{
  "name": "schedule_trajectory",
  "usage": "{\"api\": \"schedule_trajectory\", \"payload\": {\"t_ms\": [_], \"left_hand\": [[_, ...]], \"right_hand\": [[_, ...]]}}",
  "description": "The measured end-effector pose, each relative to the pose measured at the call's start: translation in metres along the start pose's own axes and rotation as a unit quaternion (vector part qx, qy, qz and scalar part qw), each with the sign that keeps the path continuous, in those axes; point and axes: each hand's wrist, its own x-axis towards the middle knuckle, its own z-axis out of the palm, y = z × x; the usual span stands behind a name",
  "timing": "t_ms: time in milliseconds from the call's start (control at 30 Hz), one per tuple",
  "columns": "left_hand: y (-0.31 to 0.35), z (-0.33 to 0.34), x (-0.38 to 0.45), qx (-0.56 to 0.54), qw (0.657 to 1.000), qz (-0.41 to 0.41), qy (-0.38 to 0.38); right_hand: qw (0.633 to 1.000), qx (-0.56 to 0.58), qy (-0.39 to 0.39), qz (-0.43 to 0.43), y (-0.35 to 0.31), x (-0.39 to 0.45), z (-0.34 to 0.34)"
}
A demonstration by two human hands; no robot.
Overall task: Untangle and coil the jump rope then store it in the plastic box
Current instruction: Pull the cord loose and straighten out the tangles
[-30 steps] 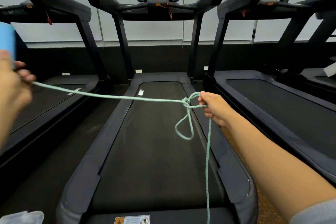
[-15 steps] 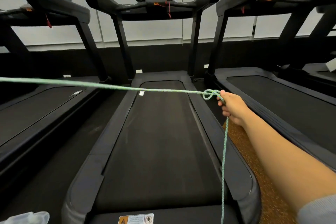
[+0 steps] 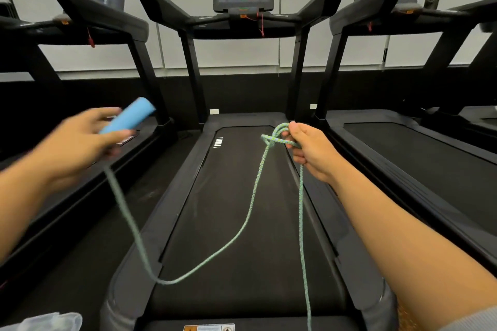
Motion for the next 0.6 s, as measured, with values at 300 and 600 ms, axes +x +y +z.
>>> {"api": "schedule_trajectory", "payload": {"t_ms": [300,600], "left_hand": [[0.020,0.155,-0.018,-0.043,0.991,0.056,-0.112],[0.009,0.189,-0.018,0.026,0.986,0.152,-0.062]], "right_hand": [[0.999,-0.012,-0.043,0.001,-0.007,-0.007,0.026],[0.997,-0.018,-0.075,0.007,-0.011,-0.013,0.030]]}}
